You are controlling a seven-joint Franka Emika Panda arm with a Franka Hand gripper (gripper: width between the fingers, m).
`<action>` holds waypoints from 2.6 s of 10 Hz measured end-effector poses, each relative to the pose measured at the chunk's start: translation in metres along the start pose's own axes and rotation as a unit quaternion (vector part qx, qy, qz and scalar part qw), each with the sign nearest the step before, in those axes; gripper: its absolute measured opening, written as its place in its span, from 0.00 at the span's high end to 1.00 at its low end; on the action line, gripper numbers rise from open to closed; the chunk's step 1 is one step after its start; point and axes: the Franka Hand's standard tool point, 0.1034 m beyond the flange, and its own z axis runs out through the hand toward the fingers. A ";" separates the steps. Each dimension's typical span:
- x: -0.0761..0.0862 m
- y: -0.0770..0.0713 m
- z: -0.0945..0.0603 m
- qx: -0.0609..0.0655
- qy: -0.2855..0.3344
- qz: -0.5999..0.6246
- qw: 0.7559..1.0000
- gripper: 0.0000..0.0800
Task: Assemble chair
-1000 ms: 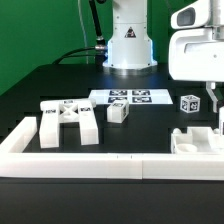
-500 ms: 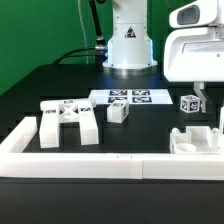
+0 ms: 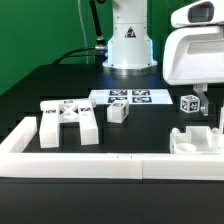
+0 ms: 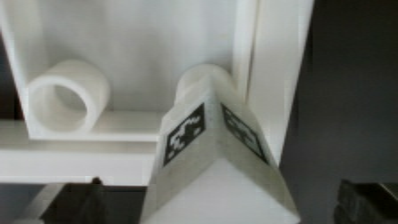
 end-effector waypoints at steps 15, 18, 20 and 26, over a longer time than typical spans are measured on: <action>-0.001 0.001 0.002 -0.009 -0.001 -0.061 0.998 0.64; -0.001 0.004 0.002 -0.006 0.004 0.115 0.993 0.64; -0.001 0.005 0.003 -0.002 0.004 0.224 0.975 0.64; -0.001 0.003 0.004 -0.001 0.004 0.462 0.887 0.64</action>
Offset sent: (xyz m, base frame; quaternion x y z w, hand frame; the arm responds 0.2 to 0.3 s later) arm 0.0029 0.0032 0.0004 -0.0063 0.0001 -0.2203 0.9754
